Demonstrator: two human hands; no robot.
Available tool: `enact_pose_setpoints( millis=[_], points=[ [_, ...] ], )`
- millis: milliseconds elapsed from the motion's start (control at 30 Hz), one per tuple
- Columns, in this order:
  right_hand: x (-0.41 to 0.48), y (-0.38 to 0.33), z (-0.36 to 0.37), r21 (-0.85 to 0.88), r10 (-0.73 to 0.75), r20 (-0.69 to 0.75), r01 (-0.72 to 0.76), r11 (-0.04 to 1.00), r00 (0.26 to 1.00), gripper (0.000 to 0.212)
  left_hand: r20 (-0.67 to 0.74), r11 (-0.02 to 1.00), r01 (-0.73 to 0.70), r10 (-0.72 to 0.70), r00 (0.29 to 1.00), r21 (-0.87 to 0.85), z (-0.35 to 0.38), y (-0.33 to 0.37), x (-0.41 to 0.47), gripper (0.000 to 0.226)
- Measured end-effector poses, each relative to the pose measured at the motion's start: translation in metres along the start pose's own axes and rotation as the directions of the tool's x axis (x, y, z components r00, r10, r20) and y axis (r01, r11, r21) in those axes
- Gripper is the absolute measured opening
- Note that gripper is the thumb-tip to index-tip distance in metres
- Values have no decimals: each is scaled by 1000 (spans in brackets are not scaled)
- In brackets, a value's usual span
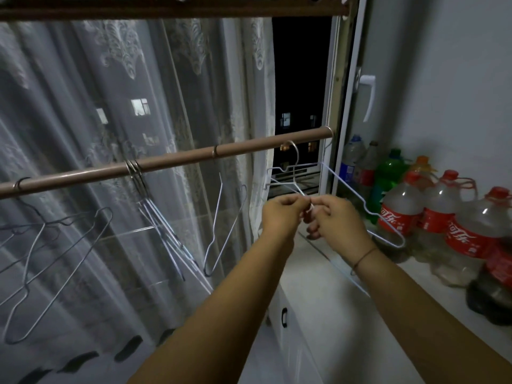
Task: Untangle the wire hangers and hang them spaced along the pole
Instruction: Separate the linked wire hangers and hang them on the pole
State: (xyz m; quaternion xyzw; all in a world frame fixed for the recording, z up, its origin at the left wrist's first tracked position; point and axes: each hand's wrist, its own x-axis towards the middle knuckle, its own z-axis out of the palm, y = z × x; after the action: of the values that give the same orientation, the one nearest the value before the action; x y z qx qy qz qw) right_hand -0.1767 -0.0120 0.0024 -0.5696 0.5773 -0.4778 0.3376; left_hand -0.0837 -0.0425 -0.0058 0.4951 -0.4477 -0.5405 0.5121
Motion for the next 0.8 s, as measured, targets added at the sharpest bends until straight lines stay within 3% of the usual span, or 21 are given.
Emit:
enact_pose_setpoints(
  millis=[233,467,533,600,667,733,800],
  points=[
    [39,-22,16,-28,-51,-2,51,998,999,29,-87,999,-20,15,996,-50,-8,33,28,9],
    [49,-10,29,22,29,28,-29,999,999,26,-96,999,30,-26,995,31,-15,20,40,15],
    [51,-5,30,8,30,17,-31,999,999,26,-89,997,-9,16,996,77,-18,18,39,16],
    [52,-3,30,-115,-35,-45,30,993,998,26,-104,984,-96,111,988,147,-26,20,36,15],
    [46,-7,31,-178,-163,-151,135,975,975,28,-177,954,-223,258,950,200,-41,25,28,15],
    [29,-20,41,-137,-287,-207,263,955,935,27,-321,915,-333,393,861,227,-63,29,22,14],
    [15,-26,61,-126,-348,-130,333,935,928,27,-465,915,-349,403,789,201,-86,28,19,13]
  ],
)
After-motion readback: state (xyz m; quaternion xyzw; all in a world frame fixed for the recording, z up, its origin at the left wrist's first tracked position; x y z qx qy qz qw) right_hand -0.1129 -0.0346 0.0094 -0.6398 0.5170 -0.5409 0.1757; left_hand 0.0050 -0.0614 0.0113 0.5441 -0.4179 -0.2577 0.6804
